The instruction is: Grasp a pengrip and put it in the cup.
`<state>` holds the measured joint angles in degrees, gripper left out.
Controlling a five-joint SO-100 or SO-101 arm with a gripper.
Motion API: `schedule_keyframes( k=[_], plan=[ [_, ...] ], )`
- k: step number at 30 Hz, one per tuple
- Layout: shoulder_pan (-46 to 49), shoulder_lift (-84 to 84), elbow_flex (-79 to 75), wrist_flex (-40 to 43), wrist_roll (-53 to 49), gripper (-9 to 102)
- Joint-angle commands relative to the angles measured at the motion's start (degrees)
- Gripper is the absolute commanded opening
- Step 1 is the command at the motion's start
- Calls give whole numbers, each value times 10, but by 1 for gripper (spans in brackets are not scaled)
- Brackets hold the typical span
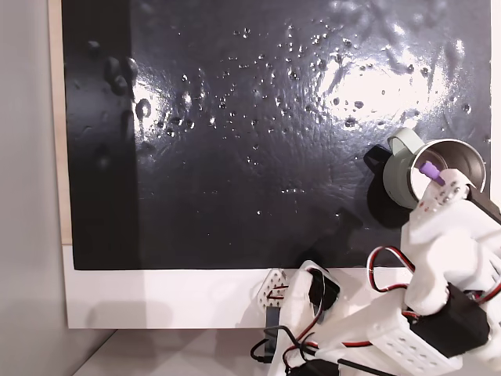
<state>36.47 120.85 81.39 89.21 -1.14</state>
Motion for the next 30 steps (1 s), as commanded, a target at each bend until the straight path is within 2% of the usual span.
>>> schedule_keyframes(
  k=[1,13,17,19,30],
  plan=[
    [40,33,37,-53,-27,0],
    [98,32,144,-185,-47,2],
    [100,33,161,-184,-39,26],
    [103,33,161,-184,-37,31],
    [100,47,151,-173,-40,30]
  ],
)
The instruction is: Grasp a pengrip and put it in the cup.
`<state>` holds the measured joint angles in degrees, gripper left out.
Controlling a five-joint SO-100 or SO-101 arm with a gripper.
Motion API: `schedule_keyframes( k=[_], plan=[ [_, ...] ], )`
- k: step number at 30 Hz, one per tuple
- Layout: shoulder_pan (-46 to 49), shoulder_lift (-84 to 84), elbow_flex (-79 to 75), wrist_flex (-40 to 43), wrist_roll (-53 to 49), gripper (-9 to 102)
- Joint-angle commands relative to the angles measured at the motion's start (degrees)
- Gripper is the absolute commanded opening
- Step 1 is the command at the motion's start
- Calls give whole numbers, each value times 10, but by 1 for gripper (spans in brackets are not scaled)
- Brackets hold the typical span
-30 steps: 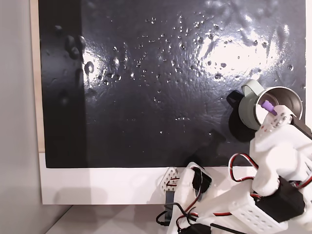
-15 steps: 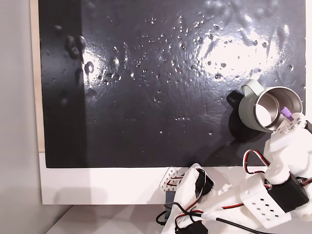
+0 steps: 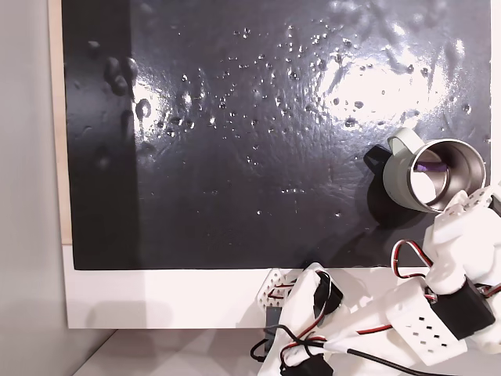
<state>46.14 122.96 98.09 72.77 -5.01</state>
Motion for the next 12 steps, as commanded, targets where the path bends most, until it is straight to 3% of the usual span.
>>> schedule_keyframes(
  k=[1,12],
  plan=[
    [3,28,-16,-7,-1,30],
    [-5,40,-16,-1,0,28]
  ],
)
